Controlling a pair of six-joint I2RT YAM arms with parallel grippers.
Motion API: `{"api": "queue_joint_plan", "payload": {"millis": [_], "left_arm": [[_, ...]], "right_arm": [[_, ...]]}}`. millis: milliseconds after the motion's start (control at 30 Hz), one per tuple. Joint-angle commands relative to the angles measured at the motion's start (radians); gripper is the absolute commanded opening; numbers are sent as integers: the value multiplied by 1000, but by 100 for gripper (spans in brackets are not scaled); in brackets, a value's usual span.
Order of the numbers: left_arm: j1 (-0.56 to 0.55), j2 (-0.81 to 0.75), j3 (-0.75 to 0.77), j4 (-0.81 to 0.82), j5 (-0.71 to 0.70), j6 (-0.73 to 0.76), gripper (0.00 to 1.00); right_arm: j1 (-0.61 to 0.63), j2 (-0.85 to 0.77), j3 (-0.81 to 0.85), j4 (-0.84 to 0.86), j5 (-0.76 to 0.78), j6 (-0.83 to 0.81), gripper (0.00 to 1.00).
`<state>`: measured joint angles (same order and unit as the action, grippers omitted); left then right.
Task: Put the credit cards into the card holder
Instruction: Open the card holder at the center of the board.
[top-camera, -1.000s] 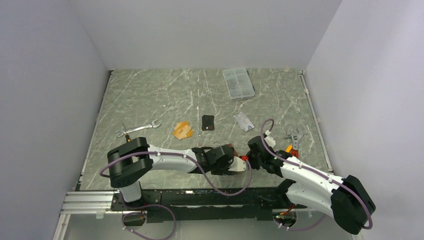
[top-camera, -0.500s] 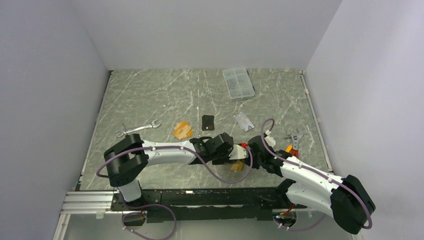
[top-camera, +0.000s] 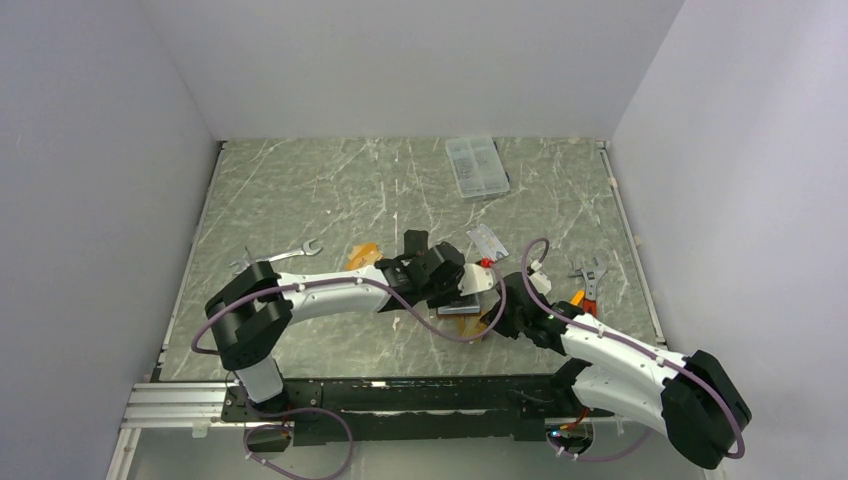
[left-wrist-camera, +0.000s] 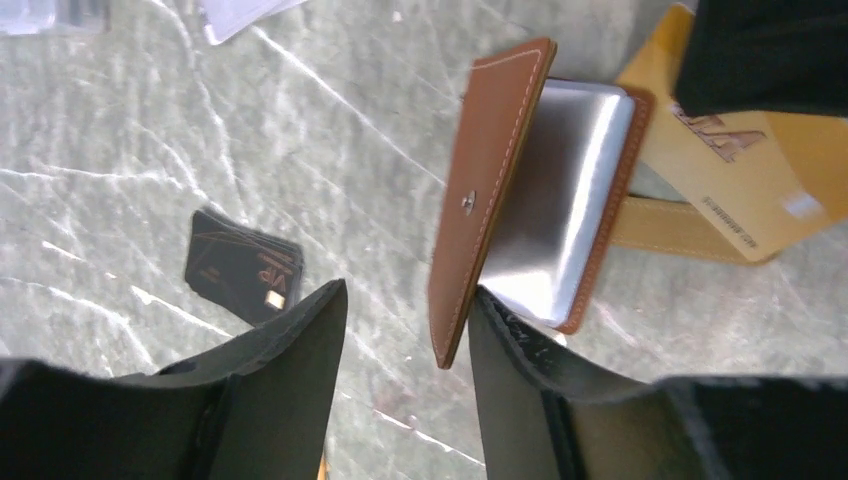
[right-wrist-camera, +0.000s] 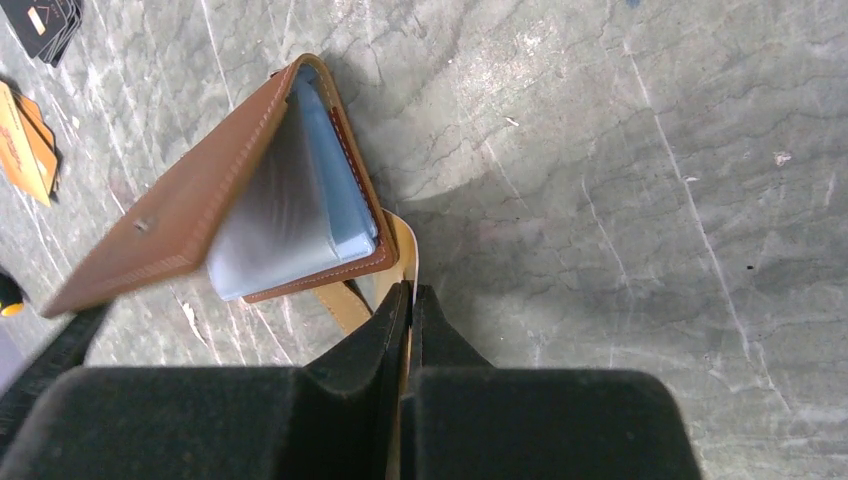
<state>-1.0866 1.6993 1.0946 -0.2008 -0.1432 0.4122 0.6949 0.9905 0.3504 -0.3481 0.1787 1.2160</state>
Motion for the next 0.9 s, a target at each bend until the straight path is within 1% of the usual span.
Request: {"api": "queue_joint_plan", "payload": {"millis": [0,100,267,333,400,533,567,700,867], "left_arm": [[19,14,66,57,5,-27,52],[23,33,79,53,17,-33,49],[27,77,102,40,38,-43,47],[39,99,125,26,56,-57,43],[63,128,163,-8,86,-85,33],[141,186,247,-106,196,-171,4],[165,193,257,-126,230,-197,0],[248,189,237,-195,401,-292,0],[278,142,130,-218,533,-359,0]], "right_arm": [[6,21,-53,-144,35,-29,0],[7,19,-50,-147,37,-31,0],[6,2,-49,-155,44,-30,0],[6,-10,-46,-163,52,-28,0],[6,-24,-44,-172,59,-27,0],[6,-64,-40,-181,68,-23,0],[4,-73,-37,-184,74,-25,0],[4,-96,-26,-170,81,-42,0],[0,-87,6,-160,79,-73,0]]}}
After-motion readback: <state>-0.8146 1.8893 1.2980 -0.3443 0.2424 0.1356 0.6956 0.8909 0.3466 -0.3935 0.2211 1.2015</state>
